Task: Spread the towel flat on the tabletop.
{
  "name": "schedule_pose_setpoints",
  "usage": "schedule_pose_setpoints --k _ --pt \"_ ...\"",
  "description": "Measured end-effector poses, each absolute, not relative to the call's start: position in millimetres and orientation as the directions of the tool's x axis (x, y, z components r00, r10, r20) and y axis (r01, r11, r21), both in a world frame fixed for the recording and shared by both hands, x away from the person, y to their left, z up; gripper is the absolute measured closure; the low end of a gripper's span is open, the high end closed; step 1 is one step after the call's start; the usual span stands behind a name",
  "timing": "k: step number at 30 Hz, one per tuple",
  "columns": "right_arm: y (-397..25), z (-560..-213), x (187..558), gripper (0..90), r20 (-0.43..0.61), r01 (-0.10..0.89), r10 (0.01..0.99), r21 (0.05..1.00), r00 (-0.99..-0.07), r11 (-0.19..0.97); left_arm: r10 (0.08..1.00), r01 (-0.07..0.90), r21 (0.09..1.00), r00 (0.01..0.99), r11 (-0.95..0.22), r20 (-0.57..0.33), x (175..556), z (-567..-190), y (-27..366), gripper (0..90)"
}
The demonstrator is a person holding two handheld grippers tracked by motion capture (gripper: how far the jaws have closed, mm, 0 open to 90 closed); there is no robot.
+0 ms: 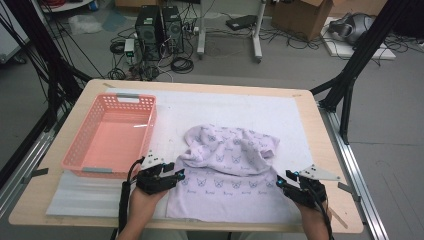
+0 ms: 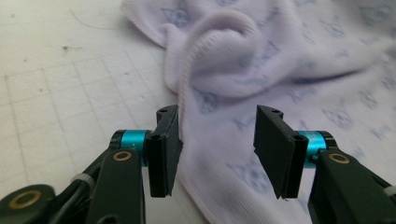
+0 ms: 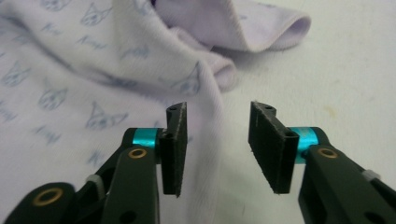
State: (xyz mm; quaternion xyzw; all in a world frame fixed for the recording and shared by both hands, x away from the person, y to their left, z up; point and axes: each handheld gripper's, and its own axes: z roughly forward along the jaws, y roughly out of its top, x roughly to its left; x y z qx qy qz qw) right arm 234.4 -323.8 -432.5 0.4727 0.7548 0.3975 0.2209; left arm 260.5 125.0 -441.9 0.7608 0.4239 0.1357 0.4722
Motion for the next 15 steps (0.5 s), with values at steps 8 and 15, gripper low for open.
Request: schedule_pose_setpoints --k 8,15 --pt "-328 -447 217 38.8 0.054 0.565 0.837 0.761 -0.545 0.319 0.721 0.533 0.817 0.653 -0.220 -0.232 241 -447 133 43.5" --pt "-319 -451 214 26.1 0.028 0.560 0.818 0.742 -0.575 0.369 0.714 0.556 0.798 0.655 -0.232 -0.248 225 -454 133 41.7"
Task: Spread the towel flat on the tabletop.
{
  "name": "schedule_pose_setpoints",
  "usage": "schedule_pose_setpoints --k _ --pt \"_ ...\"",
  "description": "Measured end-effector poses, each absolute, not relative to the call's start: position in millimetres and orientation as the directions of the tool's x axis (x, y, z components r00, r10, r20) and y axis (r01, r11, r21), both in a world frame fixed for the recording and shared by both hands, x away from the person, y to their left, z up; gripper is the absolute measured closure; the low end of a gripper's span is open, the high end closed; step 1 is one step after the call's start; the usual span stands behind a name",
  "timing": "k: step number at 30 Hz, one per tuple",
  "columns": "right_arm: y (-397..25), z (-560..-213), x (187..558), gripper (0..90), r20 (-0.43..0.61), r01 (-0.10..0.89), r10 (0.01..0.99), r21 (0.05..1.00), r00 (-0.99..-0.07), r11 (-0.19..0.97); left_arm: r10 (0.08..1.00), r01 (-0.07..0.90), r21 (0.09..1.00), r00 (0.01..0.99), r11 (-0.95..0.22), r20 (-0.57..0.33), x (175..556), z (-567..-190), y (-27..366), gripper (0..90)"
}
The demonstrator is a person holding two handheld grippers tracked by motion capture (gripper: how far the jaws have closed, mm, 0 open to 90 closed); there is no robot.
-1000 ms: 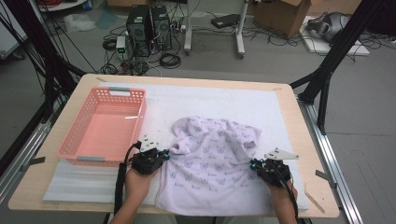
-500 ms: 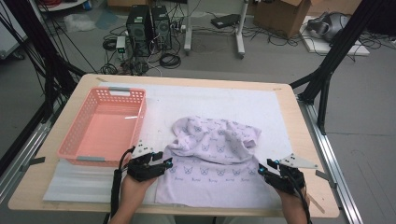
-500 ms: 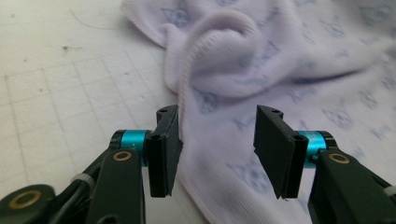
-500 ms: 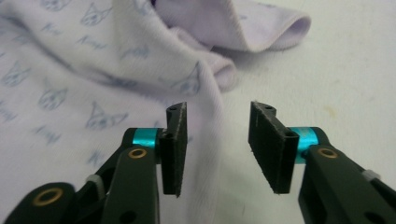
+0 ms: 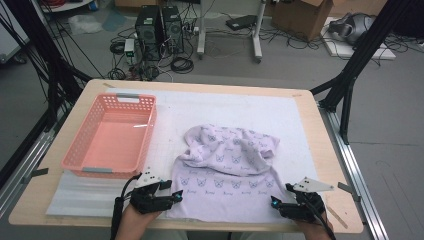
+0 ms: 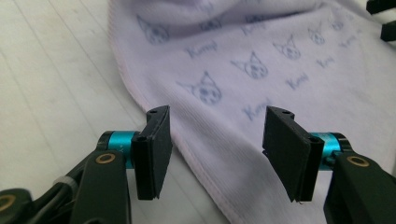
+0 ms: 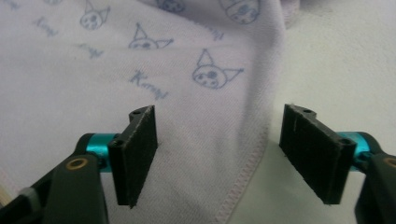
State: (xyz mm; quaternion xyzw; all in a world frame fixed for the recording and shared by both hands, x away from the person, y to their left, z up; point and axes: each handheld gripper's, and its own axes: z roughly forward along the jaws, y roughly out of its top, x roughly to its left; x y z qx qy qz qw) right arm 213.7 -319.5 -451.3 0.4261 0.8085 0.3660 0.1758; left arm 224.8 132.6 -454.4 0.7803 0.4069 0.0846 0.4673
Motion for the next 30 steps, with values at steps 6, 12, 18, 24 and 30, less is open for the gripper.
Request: schedule_pose_setpoints --k 6,12,18,24,30 --pt "-319 -450 211 36.4 0.019 0.567 0.826 0.736 -0.564 0.370 0.697 0.546 0.797 0.677 -0.260 -0.237 215 -454 127 41.1" --pt "-321 -447 205 64.4 0.039 0.582 0.836 0.735 -0.548 0.347 0.736 0.491 0.811 0.667 -0.318 -0.115 206 -455 121 62.0" --pt "-326 -447 202 81.6 0.102 0.605 0.831 0.734 -0.547 0.308 0.723 0.508 0.802 0.676 -0.315 -0.145 204 -454 123 85.0" --pt "-330 -446 196 84.6 0.117 0.613 0.824 0.726 -0.555 0.311 0.712 0.539 0.793 0.672 -0.283 -0.202 197 -455 133 85.3" --pt "-333 -444 181 85.0 0.123 0.622 0.816 0.713 -0.565 0.324 0.706 0.552 0.786 0.673 -0.280 -0.222 186 -454 141 85.3"
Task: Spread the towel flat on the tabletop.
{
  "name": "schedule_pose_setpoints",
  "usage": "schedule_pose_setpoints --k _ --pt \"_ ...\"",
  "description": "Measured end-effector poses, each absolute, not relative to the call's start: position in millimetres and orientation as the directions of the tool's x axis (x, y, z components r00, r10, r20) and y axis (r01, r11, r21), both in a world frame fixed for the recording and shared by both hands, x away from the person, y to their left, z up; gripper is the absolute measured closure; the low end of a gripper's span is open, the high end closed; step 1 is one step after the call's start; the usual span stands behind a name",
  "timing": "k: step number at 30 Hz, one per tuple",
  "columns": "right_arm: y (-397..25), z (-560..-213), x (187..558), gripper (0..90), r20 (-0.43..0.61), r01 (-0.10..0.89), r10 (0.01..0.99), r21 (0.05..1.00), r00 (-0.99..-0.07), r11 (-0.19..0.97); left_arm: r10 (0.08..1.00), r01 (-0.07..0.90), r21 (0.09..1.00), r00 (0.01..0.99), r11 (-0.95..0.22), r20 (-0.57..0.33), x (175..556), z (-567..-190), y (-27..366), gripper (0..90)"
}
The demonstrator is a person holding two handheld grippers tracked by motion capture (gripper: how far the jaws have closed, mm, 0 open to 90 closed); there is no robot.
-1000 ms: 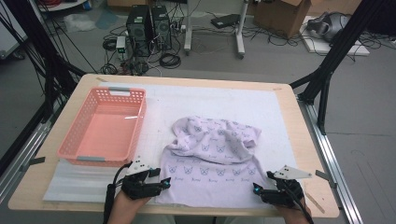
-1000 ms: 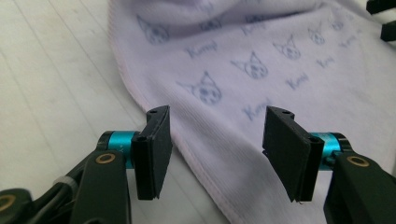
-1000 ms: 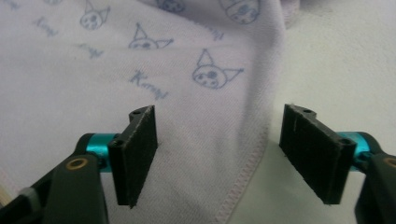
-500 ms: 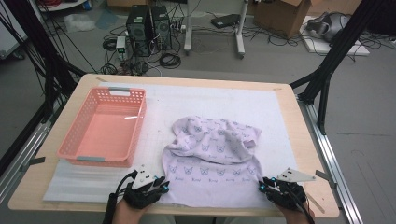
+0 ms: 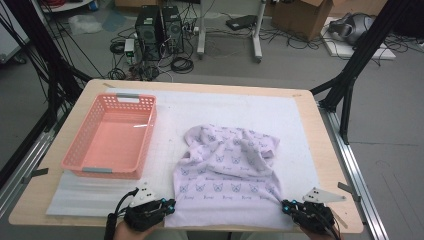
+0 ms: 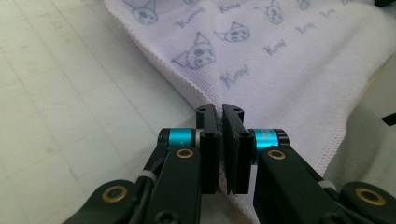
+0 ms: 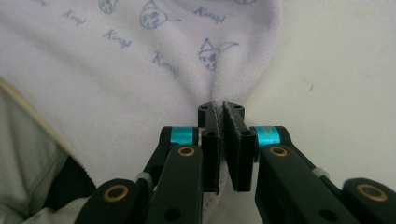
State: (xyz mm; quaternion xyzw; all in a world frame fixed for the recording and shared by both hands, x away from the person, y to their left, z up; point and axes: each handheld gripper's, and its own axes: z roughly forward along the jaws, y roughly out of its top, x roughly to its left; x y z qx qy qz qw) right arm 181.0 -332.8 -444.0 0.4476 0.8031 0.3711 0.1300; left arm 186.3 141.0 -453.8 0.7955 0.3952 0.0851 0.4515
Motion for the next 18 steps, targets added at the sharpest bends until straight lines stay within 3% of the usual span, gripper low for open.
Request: schedule_pose_setpoints --k 5,7,8,10,13,18 --pt "-335 -443 164 84.8 0.123 0.621 0.799 0.702 -0.588 0.349 0.693 0.556 0.786 0.679 -0.272 -0.240 175 -453 148 85.0" --pt "-334 -442 158 77.6 0.124 0.619 0.792 0.699 -0.597 0.357 0.681 0.541 0.801 0.690 -0.258 -0.247 172 -453 149 82.5" --pt "-334 -442 158 69.7 0.120 0.616 0.798 0.705 -0.591 0.351 0.688 0.534 0.810 0.683 -0.242 -0.245 173 -452 148 76.0" --pt "-335 -441 160 65.6 0.131 0.609 0.800 0.723 -0.585 0.326 0.704 0.521 0.827 0.667 -0.209 -0.243 178 -449 148 56.1" --pt "-336 -437 170 63.5 0.140 0.590 0.815 0.759 -0.562 0.276 0.719 0.525 0.832 0.647 -0.178 -0.254 190 -449 146 48.3" --pt "-324 -442 195 65.3 0.120 0.602 0.833 0.747 -0.540 0.282 0.733 0.560 0.805 0.628 -0.195 -0.259 212 -457 134 46.2"
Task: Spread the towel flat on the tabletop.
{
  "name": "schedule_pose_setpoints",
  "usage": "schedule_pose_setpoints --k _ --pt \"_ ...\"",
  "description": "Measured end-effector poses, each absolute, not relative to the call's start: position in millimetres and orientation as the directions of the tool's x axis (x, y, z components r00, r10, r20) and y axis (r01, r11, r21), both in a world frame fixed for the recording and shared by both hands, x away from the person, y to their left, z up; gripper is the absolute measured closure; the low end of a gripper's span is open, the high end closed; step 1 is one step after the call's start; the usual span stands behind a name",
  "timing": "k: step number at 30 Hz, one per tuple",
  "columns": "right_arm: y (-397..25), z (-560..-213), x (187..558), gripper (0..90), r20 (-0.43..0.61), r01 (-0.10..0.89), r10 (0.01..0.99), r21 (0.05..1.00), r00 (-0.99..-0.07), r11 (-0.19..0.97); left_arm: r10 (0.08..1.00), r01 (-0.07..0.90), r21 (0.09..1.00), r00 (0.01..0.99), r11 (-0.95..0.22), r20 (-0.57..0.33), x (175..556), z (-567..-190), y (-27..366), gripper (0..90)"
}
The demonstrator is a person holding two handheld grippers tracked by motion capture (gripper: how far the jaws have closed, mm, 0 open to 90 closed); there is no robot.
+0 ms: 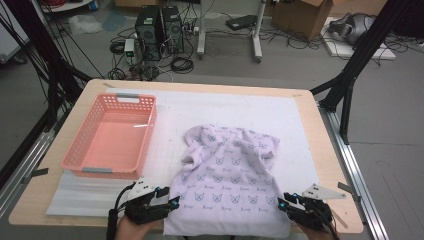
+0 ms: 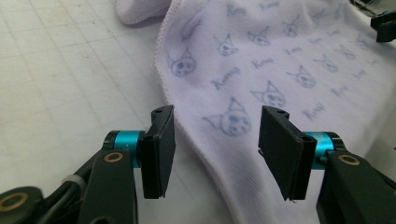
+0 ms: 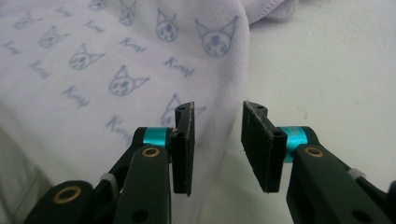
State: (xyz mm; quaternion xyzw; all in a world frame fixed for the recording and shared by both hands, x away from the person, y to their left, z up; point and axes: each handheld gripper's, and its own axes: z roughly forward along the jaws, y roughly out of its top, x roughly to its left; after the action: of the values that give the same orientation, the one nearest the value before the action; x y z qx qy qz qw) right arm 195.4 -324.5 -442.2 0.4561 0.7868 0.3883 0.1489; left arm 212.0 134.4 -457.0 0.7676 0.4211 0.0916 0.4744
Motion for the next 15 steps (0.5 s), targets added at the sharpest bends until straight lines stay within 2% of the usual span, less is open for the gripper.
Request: schedule_pose_setpoints --k 1,2,4,5,7,11,15 --pt "-322 -444 199 68.7 0.112 0.607 0.836 0.739 -0.537 0.291 0.738 0.545 0.814 0.631 -0.201 -0.240 213 -458 132 46.9" --pt "-319 -446 203 71.1 0.110 0.617 0.834 0.726 -0.540 0.304 0.744 0.533 0.815 0.635 -0.227 -0.208 212 -458 130 53.3" --pt "-319 -446 203 81.2 0.104 0.614 0.835 0.727 -0.540 0.307 0.757 0.484 0.823 0.645 -0.298 -0.105 208 -457 128 75.2" --pt "-320 -446 203 85.1 0.116 0.614 0.826 0.727 -0.551 0.308 0.752 0.496 0.817 0.647 -0.293 -0.124 206 -456 128 84.2" --pt "-321 -446 197 85.4 0.116 0.613 0.821 0.724 -0.559 0.315 0.747 0.509 0.808 0.651 -0.298 -0.134 200 -455 132 86.8" --pt "-325 -444 184 85.6 0.120 0.609 0.800 0.717 -0.588 0.340 0.734 0.540 0.796 0.652 -0.274 -0.189 181 -455 143 87.0" --pt "-321 -442 170 85.6 0.122 0.609 0.772 0.696 -0.624 0.381 0.715 0.541 0.795 0.668 -0.276 -0.206 163 -456 151 86.7"
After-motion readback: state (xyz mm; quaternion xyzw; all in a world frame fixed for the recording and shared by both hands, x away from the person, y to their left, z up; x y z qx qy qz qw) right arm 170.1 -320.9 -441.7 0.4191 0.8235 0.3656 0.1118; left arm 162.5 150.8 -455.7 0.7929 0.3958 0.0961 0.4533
